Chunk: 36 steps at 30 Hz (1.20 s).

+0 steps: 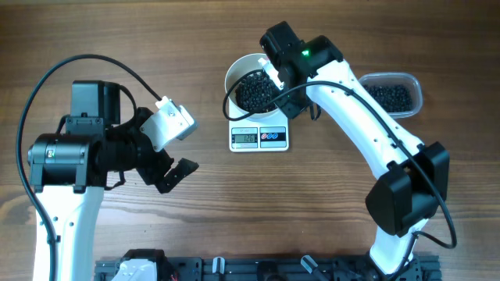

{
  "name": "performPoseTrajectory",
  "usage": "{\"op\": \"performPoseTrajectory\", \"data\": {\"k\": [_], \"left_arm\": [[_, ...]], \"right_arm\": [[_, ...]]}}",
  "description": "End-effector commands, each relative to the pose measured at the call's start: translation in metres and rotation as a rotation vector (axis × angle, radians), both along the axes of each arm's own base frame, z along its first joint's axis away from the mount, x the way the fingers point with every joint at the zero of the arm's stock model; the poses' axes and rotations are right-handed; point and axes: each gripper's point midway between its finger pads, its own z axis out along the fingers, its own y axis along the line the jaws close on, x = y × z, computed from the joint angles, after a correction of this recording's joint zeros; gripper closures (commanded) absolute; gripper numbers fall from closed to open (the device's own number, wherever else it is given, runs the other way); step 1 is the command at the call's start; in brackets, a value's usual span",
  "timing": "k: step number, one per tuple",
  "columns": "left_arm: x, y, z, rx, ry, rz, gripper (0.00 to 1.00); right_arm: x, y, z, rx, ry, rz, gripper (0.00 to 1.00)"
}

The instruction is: Scoop item into bowl and weigh 150g on scale

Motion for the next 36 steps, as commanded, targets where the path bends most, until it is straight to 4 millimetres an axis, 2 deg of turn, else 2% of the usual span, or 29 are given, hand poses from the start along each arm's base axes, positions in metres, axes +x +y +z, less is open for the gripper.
{"op": "performPoseTrajectory", "data": {"k": [1, 3, 6, 8, 9, 10, 15, 22, 24, 29, 36], "left_arm": [[0.002, 0.001, 0.008, -0.004, -0.036, -0.008, 0.0], [0.002, 0.001, 0.008, -0.004, -0.036, -0.008, 0.0], [0.002, 0.001, 0.008, -0.004, -0.036, -0.008, 0.0], [0.002, 0.001, 0.008, -0.004, -0.036, -0.008, 0.0], [0.002, 0.001, 0.008, -0.004, -0.036, -0.008, 0.0], [0.002, 0.001, 0.008, -0.004, -0.036, -0.008, 0.0], [0.002, 0.001, 0.008, -0.004, -0.036, -0.008, 0.0], [0.002, 0.001, 0.008, -0.004, -0.036, -0.008, 0.0], [0.002, 0.001, 0.008, -0.004, -0.036, -0.008, 0.0], [0.002, 0.001, 0.008, -0.004, -0.036, -0.008, 0.0], [0.002, 0.001, 0.008, -0.004, -0.036, -0.008, 0.0]], "right_arm": [[0.008, -0.003, 0.039, 0.045, -0.082, -0.02, 0.96], [0.009, -0.012, 0.051, 0.055, -0.096, -0.051, 0.96], [0.01, -0.037, 0.066, 0.062, -0.108, -0.124, 0.96], [0.007, -0.067, 0.076, 0.065, -0.107, -0.215, 0.96], [0.005, -0.09, 0.082, 0.065, -0.103, -0.286, 0.96], [0.003, -0.102, 0.084, 0.062, -0.098, -0.317, 0.95], [-0.01, -0.162, 0.087, 0.032, -0.049, -0.467, 0.96], [-0.025, -0.227, 0.083, 0.012, 0.004, -0.649, 0.96], [-0.027, -0.234, 0.081, 0.017, 0.017, -0.664, 0.96], [-0.037, -0.229, 0.061, 0.068, 0.116, -0.597, 0.96], [-0.066, -0.226, 0.006, 0.031, 0.289, -0.543, 0.96]]}}
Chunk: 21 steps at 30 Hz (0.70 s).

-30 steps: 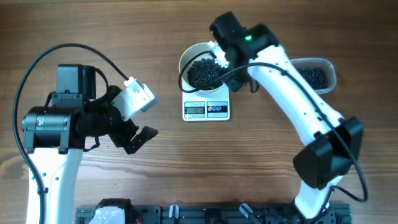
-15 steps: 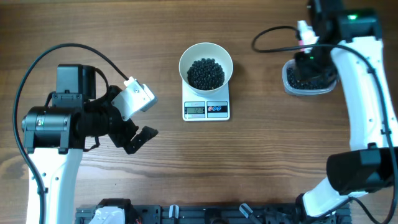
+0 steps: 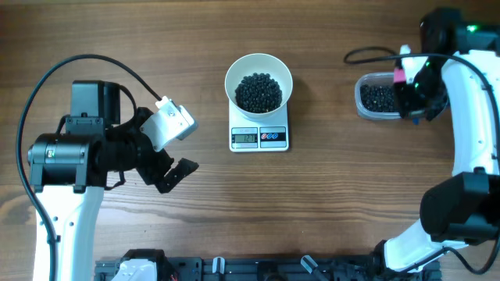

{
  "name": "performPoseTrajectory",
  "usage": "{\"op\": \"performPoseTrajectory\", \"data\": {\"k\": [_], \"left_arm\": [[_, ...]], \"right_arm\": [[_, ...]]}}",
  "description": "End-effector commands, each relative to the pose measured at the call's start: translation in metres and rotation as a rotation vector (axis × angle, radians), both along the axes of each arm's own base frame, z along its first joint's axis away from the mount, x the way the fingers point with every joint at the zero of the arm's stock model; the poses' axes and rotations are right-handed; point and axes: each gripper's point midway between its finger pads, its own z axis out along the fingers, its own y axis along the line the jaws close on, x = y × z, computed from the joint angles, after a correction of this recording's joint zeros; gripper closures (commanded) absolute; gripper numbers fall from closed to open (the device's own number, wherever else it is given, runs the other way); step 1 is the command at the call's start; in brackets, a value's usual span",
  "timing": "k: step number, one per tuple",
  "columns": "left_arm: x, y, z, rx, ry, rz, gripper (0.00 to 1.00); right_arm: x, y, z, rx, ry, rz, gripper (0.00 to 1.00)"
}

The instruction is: Scoop item into bowl and weigh 150g on scale

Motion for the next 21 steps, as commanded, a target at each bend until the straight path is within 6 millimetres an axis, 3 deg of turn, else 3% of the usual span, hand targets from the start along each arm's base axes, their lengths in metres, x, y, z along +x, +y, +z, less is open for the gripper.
{"op": "performPoseTrajectory", "data": {"k": [1, 10, 16, 21], "left_arm": [[0.001, 0.001, 0.008, -0.004, -0.036, -0.008, 0.0], [0.001, 0.001, 0.008, -0.004, -0.036, -0.008, 0.0], [0.001, 0.001, 0.008, -0.004, -0.036, -0.008, 0.0], [0.001, 0.001, 0.008, -0.004, -0.036, -0.008, 0.0]], "right_arm": [[-0.013, 0.006, -0.023, 0.031, 0.054, 0.038, 0.96], [0.002, -0.005, -0.065, -0.015, 0.046, 0.126, 0.96], [0.002, -0.014, -0.078, -0.051, 0.106, 0.203, 0.96], [0.015, -0.031, -0.084, -0.152, 0.089, 0.203, 0.96]]}}
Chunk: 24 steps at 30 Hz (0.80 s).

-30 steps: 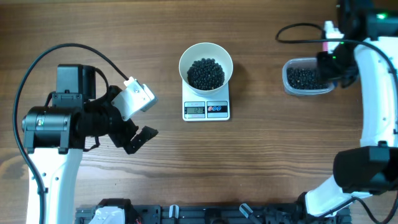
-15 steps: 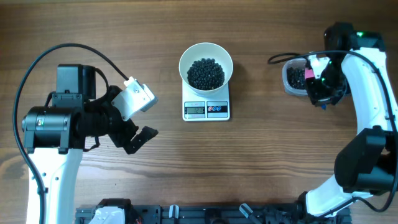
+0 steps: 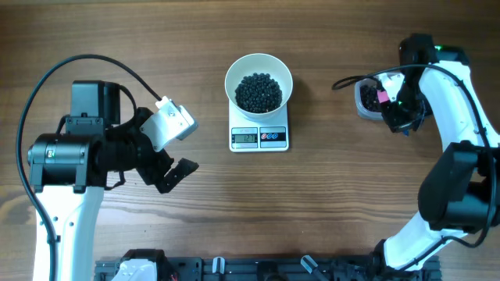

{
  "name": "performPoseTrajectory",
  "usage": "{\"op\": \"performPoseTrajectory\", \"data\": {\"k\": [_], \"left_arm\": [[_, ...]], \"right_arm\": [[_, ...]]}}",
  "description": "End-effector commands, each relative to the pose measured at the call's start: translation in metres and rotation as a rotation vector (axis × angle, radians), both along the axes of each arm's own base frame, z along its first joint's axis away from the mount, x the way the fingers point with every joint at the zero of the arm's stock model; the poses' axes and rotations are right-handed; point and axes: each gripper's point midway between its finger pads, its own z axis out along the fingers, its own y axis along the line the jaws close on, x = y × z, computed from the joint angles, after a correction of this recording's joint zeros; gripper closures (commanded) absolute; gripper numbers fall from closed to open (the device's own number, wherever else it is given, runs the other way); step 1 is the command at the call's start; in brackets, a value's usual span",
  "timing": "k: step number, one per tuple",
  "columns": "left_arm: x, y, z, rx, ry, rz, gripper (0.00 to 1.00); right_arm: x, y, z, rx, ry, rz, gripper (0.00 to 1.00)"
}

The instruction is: Scoop item into bowl and weigh 150g on scale

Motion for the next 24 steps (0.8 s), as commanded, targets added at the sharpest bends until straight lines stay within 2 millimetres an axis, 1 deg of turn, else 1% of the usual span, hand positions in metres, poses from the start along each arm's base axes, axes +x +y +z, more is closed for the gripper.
{"op": "performPoseTrajectory", "data": {"k": [1, 3, 6, 8, 12, 13, 14, 17, 19, 24], "left_arm": [[0.001, 0.001, 0.008, -0.004, -0.036, -0.008, 0.0], [0.001, 0.001, 0.008, -0.004, -0.036, -0.008, 0.0], [0.001, 0.001, 0.008, -0.004, -0.036, -0.008, 0.0], [0.001, 0.001, 0.008, -0.004, -0.036, -0.008, 0.0], [0.001, 0.001, 0.008, -0.004, -0.036, -0.008, 0.0], [0.001, 0.001, 0.008, -0.004, -0.036, -0.008, 0.0], [0.001, 0.001, 0.008, -0.004, -0.036, -0.008, 0.0], [0.001, 0.001, 0.008, -0.004, -0.036, -0.008, 0.0], [0.001, 0.001, 0.008, -0.004, -0.036, -0.008, 0.0], [0.001, 0.001, 0.008, -0.004, -0.036, -0.008, 0.0]], "right_arm": [[0.01, -0.018, -0.008, -0.106, -0.008, 0.014, 0.96], [0.021, -0.019, -0.009, -0.11, -0.05, 0.02, 0.96], [0.026, -0.02, -0.009, -0.11, -0.073, 0.017, 0.96], [0.027, -0.019, -0.009, -0.101, -0.064, 0.057, 0.96], [0.017, -0.016, -0.012, -0.073, 0.014, 0.186, 0.96], [0.013, -0.014, -0.013, -0.053, 0.031, 0.205, 0.96], [0.011, -0.006, -0.015, -0.006, 0.04, 0.223, 0.95], [0.012, 0.005, -0.017, 0.061, 0.03, 0.245, 0.95], [0.015, 0.006, -0.018, 0.067, 0.019, 0.245, 0.96], [0.016, 0.018, -0.019, 0.137, 0.004, 0.242, 0.96]]}}
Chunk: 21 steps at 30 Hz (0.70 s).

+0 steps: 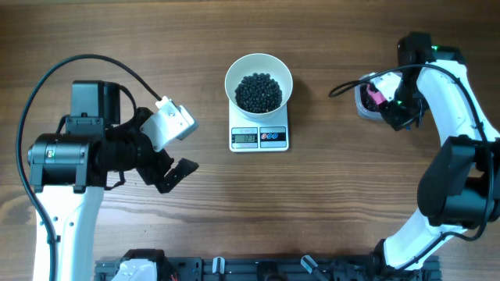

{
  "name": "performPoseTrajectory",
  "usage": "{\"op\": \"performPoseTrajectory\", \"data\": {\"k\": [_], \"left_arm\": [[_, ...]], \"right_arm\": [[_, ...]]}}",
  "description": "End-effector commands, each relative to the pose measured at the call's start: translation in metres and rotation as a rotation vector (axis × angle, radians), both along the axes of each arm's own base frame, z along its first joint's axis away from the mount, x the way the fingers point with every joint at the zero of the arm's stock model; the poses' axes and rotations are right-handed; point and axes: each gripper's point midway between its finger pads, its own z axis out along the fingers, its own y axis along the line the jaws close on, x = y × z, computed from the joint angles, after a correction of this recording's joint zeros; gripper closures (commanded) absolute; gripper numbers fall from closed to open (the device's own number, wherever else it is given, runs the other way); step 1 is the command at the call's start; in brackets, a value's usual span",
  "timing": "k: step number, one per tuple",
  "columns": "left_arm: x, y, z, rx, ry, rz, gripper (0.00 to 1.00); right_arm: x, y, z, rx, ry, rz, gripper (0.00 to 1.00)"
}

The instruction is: Scoop item into bowl and weigh 150g on scale

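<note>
A white bowl (258, 84) holding a heap of black beans stands on the small scale (258, 137) at the table's middle back. Far right, my right gripper (376, 100) is down over the bean container (361, 102), covering most of it. It is shut on a pink scoop (373, 94). Only the container's left edge shows, and the beans in it are hidden. My left gripper (177, 175) hangs open and empty over bare table, well left of the scale.
A black cable (348, 83) loops off the right wrist toward the bowl side. A dark rack (258, 269) runs along the front edge. The left arm's body (70, 156) fills the left side.
My right gripper and the pink scoop have shifted slightly left over the container. The bowl, the scale and the left arm have not moved.
My right gripper was first over the bowl on the scale. Then it was at the right of the bean container, whose beans showed. After that it sat over the container and covered it, and it is still there now. The left arm stayed put throughout.
</note>
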Motion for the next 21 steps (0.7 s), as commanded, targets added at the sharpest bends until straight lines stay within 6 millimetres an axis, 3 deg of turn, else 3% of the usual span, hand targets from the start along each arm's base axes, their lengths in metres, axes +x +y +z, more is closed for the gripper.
{"op": "performPoseTrajectory", "data": {"k": [1, 10, 15, 21], "left_arm": [[0.002, 0.001, 0.008, -0.004, -0.036, -0.008, 0.0], [0.002, 0.001, 0.008, -0.004, -0.036, -0.008, 0.0], [0.002, 0.001, 0.008, -0.004, -0.036, -0.008, 0.0], [0.002, 0.001, 0.008, -0.004, -0.036, -0.008, 0.0]], "right_arm": [[-0.001, 0.015, -0.008, 0.09, 0.019, 0.022, 0.96], [-0.01, 0.042, -0.007, 0.262, 0.046, -0.008, 0.96], [-0.016, 0.039, -0.004, 0.348, 0.056, -0.079, 0.96], [-0.009, 0.036, 0.005, 0.555, -0.009, -0.215, 0.96]]}}
